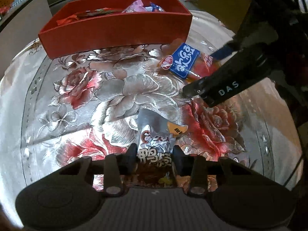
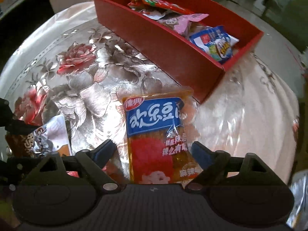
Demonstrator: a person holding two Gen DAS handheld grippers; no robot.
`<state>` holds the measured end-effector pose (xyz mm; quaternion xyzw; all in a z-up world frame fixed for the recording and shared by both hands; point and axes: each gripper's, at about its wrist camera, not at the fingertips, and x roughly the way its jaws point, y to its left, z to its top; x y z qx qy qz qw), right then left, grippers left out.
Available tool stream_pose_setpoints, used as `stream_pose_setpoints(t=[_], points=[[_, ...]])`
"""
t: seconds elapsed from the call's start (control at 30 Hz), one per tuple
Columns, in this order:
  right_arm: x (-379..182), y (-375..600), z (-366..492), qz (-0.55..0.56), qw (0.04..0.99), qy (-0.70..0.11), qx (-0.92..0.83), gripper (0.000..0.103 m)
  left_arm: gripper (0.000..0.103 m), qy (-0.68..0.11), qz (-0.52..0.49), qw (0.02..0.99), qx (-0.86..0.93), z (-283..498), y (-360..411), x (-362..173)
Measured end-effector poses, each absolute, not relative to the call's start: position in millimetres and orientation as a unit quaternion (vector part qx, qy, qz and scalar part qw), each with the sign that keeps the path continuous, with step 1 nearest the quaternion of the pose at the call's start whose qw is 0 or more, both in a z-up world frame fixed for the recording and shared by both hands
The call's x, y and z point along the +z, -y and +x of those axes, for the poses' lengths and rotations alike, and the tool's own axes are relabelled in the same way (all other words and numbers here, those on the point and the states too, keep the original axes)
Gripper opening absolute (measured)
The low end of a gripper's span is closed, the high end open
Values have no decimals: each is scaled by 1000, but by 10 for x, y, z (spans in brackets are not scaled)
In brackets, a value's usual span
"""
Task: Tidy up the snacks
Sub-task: 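Grasp the silver duck-neck packet with left tool while right tool grasps blue-red tofu bag, then lift both packets and carry them over the red tray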
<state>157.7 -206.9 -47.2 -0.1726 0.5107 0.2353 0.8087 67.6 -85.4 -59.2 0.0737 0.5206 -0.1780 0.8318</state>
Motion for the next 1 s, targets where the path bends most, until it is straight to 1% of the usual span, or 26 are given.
stream_pose_setpoints(t=[0.07,0.13,0.17,0.2,0.27,0.43,0.47,0.5,0.57,0.63,0.67,0.7,0.73,0.77,0.8,1.0], points=[[-467,2045,1524,-159,818,-514,206,89,33,-519,83,832,-176,664,874,-596],[-485,2090,1565,-127,817,-531,185,94,33,-519,84,833,-173,668,887,-596],[-504,2082,1582,-119,814,-538,185,102,34,-519,86,833,-173,673,893,-600],[-530,2082,1600,-113,811,-541,192,103,34,-519,85,833,-173,675,888,-602],[-561,2053,1520,-121,824,-524,180,103,34,-517,88,833,-175,660,898,-604],[-599,2145,1404,-85,856,-483,165,103,35,-514,91,833,-183,653,870,-601],[-606,2155,1375,-83,860,-476,162,103,37,-514,94,832,-184,649,884,-602],[-592,2181,1337,-87,862,-473,161,103,42,-515,99,831,-187,647,902,-605],[-571,2205,1339,-87,859,-479,161,103,44,-512,113,830,-192,625,950,-618],[-572,2113,1407,-98,851,-492,159,100,44,-509,117,831,-191,609,960,-619],[-557,2078,1405,-101,848,-496,156,95,40,-510,114,831,-190,618,951,-616],[-539,2035,1401,-103,846,-499,157,84,35,-509,114,834,-182,624,935,-606],[-516,1997,1385,-98,844,-502,162,79,34,-510,108,834,-182,632,912,-596],[-480,1960,1360,-101,843,-503,163,68,34,-511,102,834,-182,635,899,-591],[-455,1939,1344,-100,841,-505,166,64,34,-513,97,833,-182,635,890,-583],[-380,1942,1208,-66,838,-515,167,59,34,-491,86,846,-188,571,851,-419]])
